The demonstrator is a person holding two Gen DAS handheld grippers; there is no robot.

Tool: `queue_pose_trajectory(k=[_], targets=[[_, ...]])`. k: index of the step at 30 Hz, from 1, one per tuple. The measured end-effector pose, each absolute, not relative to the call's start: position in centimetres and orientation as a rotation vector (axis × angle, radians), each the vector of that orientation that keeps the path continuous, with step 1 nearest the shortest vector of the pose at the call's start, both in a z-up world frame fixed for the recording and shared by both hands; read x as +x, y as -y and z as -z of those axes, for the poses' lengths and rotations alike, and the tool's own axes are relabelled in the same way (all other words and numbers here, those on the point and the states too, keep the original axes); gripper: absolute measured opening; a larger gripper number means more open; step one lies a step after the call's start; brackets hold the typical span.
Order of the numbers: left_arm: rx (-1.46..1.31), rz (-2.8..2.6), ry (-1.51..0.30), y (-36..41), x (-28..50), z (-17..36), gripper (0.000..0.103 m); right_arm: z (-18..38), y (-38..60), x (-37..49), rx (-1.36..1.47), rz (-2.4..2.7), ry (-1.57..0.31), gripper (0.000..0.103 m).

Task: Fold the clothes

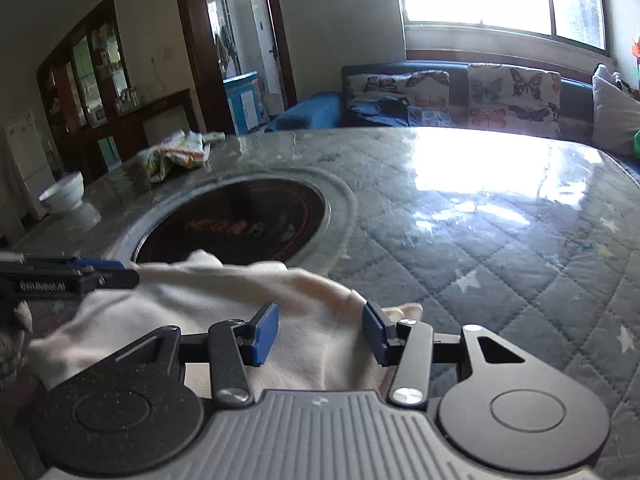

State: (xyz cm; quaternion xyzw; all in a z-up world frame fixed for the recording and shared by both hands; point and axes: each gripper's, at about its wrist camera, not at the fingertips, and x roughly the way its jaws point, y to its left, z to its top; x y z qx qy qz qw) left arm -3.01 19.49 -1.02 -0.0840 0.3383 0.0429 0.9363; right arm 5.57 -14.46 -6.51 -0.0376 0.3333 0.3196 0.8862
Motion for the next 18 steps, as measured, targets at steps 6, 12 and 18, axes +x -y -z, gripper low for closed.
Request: queue_pose_trajectory(k=[6,12,18], targets=[[-0.163,-0.084,-0.674,-19.2,-4.3,0.2,0.043,5.9,14.0,4.7,-0.114,-0.67,-0.663,0.048],[-0.091,-0.026,-0.653,-16.7,-6.7,-0.2,0.044,5.2,12.6,1.3,-0.19,-0.747,-0.607,0.055],[-0.029,-0.028,-0.652,-15.7,-8.5,0.7,0.044,5.6,11.0,-1.8,-0.277,-0.803,-0.574,0.061]])
